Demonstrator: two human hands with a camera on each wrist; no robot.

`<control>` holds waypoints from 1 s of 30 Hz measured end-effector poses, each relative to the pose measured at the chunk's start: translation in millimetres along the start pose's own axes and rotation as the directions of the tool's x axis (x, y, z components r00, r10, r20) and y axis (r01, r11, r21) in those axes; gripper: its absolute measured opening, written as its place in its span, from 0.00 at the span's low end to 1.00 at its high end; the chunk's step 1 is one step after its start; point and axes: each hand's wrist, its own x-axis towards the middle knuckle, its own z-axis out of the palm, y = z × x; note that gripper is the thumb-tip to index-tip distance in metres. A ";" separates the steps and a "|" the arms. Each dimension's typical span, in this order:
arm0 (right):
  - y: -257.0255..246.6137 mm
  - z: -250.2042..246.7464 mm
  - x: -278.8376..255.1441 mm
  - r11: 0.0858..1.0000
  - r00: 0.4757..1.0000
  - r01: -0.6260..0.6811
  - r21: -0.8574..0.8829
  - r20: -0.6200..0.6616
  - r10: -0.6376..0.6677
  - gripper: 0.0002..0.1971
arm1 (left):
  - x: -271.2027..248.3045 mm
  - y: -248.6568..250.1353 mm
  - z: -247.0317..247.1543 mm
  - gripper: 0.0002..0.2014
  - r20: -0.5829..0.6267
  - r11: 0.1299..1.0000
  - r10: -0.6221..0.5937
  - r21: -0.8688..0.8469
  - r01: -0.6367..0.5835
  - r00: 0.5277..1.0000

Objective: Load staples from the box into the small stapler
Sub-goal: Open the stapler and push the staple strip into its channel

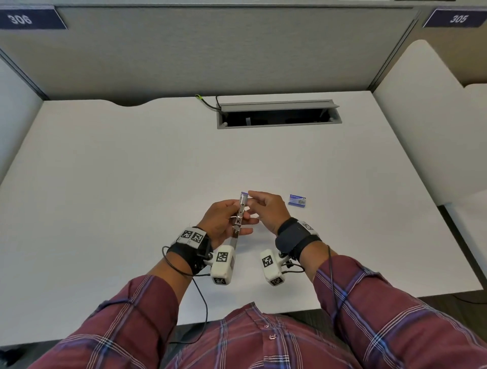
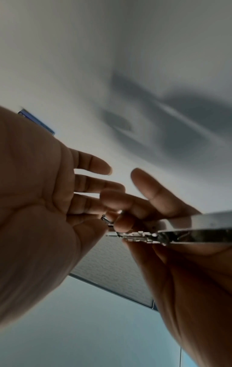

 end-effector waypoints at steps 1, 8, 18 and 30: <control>0.0 0.0 -0.4 1.000 1.000 -0.013 0.011 0.005 0.013 0.20 | 0.2 0.2 -0.7 0.13 0.001 1.000 0.000 -0.031 0.000 1.000; -0.8 -2.9 -7.2 0.999 0.998 -0.042 0.016 0.052 0.041 0.27 | 2.7 4.8 -6.1 0.13 -0.015 0.970 0.009 -0.241 -0.012 1.000; -3.5 -8.1 -22.6 0.886 0.924 0.369 -0.281 0.209 -0.319 0.32 | 7.3 4.9 -12.1 0.13 -0.157 0.895 0.088 -0.421 -0.147 0.984; -0.2 -0.3 -16.5 0.765 0.844 0.536 -0.356 0.249 -0.475 0.11 | 3.0 0.3 -14.7 0.14 -0.236 0.845 0.098 -0.494 -0.206 0.967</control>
